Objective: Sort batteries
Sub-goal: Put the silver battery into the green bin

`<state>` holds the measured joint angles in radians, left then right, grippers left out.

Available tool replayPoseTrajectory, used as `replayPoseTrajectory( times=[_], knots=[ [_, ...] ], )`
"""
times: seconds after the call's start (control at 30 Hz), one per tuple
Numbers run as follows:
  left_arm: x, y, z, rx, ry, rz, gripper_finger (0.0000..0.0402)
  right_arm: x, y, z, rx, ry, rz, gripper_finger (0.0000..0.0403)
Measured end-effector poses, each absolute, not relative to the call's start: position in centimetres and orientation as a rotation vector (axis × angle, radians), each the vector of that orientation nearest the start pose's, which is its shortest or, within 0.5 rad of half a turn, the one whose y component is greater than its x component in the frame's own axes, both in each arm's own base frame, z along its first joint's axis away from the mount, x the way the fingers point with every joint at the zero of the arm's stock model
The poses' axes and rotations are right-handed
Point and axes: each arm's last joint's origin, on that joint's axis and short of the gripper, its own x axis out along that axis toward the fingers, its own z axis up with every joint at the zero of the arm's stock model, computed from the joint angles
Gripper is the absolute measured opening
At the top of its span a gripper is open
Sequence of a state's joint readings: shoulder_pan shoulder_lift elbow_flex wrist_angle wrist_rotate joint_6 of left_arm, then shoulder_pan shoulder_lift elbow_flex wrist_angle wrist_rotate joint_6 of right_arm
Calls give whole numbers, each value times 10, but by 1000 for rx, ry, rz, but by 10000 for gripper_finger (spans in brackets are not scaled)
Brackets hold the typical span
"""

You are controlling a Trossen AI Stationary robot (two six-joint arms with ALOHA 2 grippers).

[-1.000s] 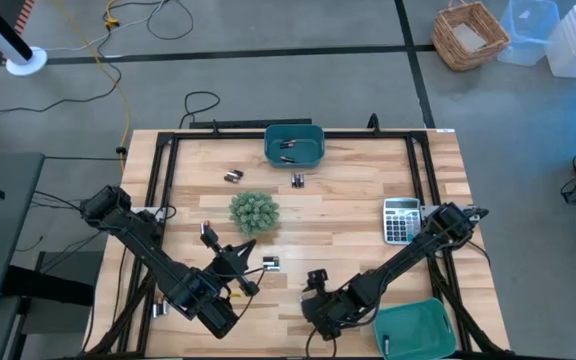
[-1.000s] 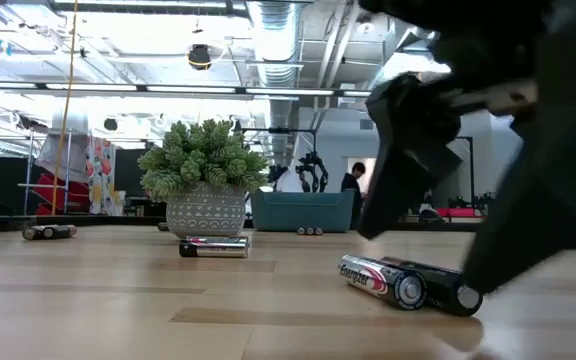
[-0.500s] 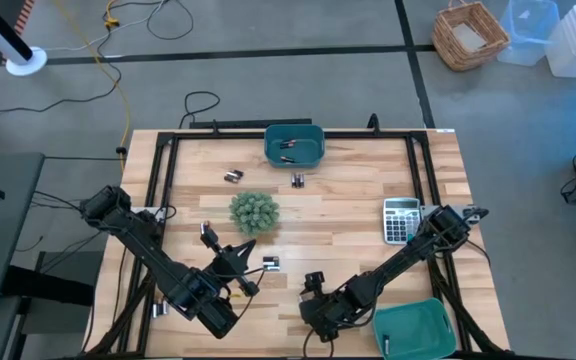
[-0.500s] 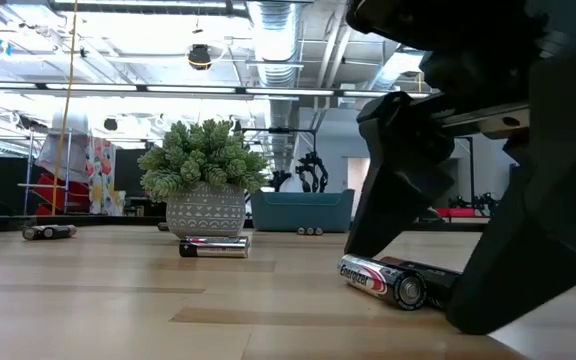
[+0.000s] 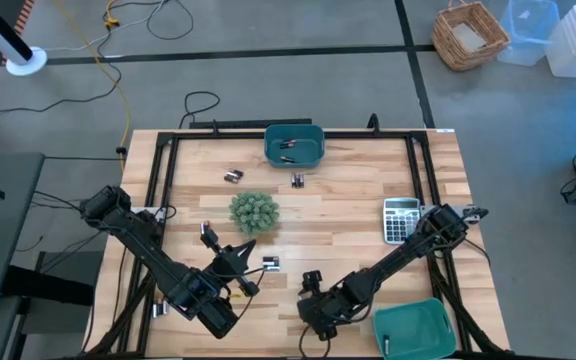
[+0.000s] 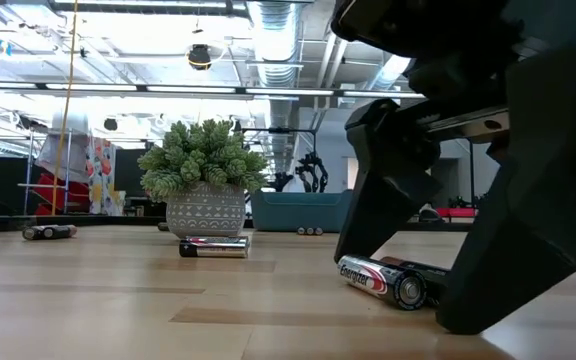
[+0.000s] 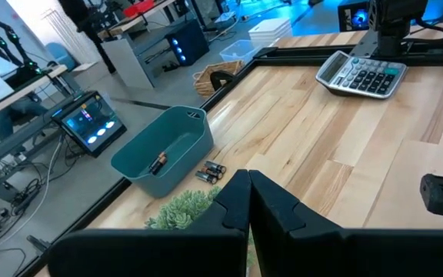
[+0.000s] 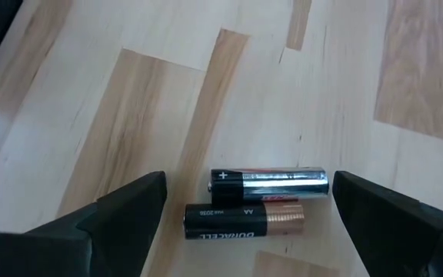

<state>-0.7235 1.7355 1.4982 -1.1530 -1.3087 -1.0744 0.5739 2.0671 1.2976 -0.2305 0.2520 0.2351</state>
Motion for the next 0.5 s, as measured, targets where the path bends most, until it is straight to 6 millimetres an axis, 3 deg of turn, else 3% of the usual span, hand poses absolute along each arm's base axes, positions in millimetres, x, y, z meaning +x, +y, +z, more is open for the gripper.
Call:
replayPoseTrajectory(
  times=[0.5],
  knots=[
    [265, -197, 291, 189, 364, 748, 0, 357, 213, 127, -149, 952, 206, 383]
  ],
)
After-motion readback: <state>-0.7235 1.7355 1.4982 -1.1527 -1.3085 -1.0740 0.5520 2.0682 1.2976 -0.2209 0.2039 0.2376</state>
